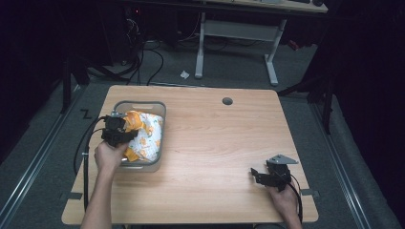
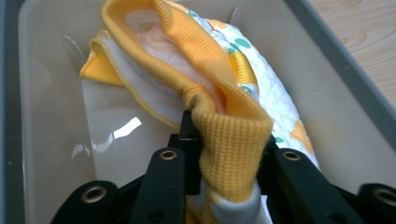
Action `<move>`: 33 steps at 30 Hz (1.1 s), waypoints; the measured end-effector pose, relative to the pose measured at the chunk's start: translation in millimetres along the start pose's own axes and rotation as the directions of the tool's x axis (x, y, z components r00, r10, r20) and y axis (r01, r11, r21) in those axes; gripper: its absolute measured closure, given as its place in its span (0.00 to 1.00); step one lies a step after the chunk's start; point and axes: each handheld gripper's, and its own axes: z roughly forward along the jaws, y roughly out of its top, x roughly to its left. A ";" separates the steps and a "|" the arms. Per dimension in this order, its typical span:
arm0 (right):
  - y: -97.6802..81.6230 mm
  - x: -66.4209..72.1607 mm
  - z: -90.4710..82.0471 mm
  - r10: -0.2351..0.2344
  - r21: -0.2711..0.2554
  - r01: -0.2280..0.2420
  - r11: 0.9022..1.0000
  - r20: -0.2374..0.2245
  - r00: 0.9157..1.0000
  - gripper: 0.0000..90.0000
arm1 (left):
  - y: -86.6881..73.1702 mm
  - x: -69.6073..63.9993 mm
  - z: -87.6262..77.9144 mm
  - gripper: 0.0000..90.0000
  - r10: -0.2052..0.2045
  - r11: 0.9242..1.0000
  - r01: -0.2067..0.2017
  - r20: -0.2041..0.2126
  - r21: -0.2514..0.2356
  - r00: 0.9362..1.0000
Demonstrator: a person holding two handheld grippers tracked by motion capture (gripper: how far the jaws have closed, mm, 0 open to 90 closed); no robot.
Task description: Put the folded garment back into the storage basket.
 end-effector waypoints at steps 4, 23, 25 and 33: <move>0.0 0.0 0.0 0.000 0.000 0.000 1.000 0.000 1.000 0.27 | -2.5 -0.7 -0.4 0.64 -0.014 1.000 0.014 -0.029 0.009 0.999; 0.0 -0.1 0.0 -0.001 0.000 0.001 1.000 0.000 1.000 0.27 | 1.8 -22.8 -32.5 0.41 0.002 0.985 -0.009 -0.041 -0.172 0.999; 0.0 -0.1 0.0 -0.001 0.000 0.001 1.000 0.000 1.000 0.27 | 2.9 -26.3 -35.0 0.38 -0.004 0.983 -0.001 -0.023 -0.182 1.000; 0.0 -0.1 0.0 -0.001 0.000 0.001 1.000 0.000 1.000 0.27 | 4.3 -44.1 -41.4 0.35 0.021 0.976 -0.021 -0.003 -0.218 1.000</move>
